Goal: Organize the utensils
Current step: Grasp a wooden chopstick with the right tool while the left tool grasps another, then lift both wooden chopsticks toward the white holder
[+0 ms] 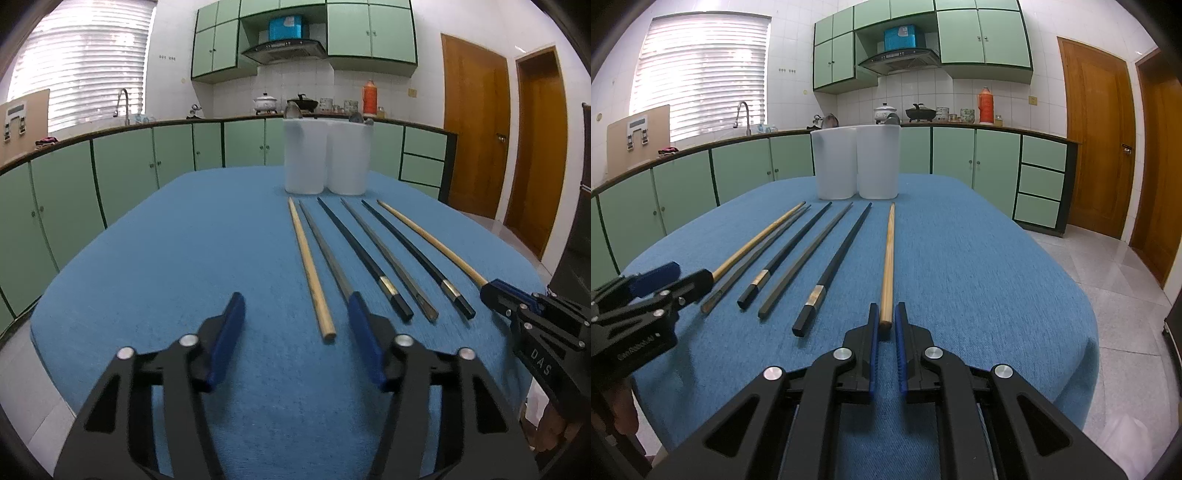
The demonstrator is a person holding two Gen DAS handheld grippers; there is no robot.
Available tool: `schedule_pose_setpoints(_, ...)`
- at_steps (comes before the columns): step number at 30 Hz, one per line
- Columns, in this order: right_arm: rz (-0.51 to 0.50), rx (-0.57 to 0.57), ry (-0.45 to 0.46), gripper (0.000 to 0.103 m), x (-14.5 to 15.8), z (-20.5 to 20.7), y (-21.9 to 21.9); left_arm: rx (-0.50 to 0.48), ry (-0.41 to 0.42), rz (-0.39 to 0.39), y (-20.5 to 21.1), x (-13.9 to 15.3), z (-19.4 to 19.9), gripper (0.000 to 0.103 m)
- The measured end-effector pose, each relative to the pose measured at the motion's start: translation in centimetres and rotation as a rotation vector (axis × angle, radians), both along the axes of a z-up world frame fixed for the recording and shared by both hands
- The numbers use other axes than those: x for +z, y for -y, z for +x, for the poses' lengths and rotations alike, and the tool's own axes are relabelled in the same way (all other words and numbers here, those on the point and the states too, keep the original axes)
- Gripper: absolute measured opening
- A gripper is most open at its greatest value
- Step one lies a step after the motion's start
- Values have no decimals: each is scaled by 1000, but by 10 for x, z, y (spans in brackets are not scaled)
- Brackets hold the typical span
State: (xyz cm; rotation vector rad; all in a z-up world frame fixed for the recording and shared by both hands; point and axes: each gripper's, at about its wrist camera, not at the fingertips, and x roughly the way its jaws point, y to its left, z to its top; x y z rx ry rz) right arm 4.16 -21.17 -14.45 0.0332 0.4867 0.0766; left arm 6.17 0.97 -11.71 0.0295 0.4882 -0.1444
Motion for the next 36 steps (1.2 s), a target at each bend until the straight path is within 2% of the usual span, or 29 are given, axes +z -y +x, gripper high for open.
schedule_pose_setpoints(5, 0, 0, 0, 9, 0, 0, 0, -6, -5, 3, 7, -2, 1, 40)
schedule_pose_setpoints(11, 6, 2, -1, 9, -2, 0, 1, -22, -1, 6, 14, -2, 1, 20)
schedule_pose_setpoints(13, 7, 2, 0, 9, -2, 0, 1, -32, -2, 3, 16, -3, 0, 10)
schedule_pose_setpoints(26, -10, -4, 19, 7, 2, -2, 3, -22, 24, 12, 22, 3, -5, 6)
schedule_pose_setpoints(30, -10, -10, 50, 7, 14, -6, 8, -12, 66, 15, 18, 15, -9, 6)
schedule_pose_setpoints(36, -28, -16, 133, 7, 50, -9, 17, -7, 168, 25, 12, 49, -17, 6)
